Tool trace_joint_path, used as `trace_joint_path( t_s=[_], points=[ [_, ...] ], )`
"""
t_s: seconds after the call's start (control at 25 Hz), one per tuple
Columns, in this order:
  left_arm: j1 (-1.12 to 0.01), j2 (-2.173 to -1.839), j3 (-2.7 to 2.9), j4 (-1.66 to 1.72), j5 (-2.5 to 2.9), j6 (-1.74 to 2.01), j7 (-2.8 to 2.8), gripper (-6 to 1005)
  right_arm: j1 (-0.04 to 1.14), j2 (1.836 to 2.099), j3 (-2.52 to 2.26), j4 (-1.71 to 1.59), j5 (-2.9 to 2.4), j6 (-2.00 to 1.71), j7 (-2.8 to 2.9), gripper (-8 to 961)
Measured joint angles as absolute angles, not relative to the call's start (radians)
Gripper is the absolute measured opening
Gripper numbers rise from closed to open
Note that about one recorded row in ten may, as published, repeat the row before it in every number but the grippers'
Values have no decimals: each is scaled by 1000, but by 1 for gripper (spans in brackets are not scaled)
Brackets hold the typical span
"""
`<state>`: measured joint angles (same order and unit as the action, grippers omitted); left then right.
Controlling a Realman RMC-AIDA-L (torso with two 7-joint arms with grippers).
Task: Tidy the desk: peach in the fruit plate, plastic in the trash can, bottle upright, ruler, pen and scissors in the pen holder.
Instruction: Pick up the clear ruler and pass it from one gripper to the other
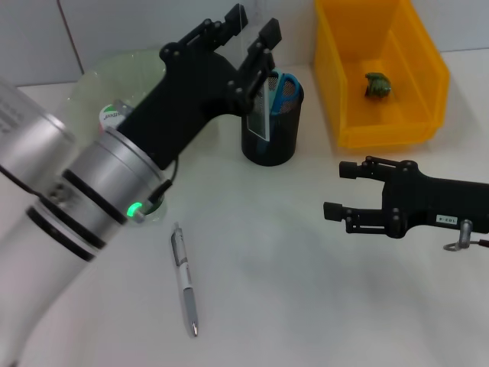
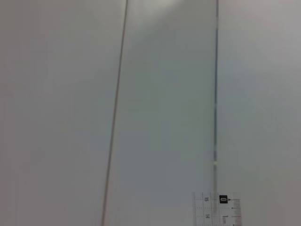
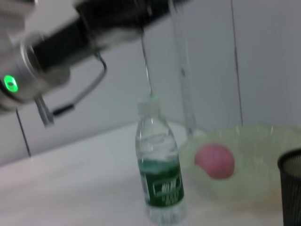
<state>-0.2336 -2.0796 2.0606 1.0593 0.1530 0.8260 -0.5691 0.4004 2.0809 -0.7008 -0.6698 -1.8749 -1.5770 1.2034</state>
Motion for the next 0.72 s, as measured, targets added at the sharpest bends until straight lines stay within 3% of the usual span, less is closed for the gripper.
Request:
trace_joint_path(
  t_s=[0.32,0.72],
  points=[
    [-281,-2080,2275,986,-320,835,-155,403,388,2083,-693,-453,-1685,-1535,883,814],
    [-262,-2080,2380,930,-460,925,-20,403,459,2087,-694,-96,-1468,-1520,477,814]
  ],
)
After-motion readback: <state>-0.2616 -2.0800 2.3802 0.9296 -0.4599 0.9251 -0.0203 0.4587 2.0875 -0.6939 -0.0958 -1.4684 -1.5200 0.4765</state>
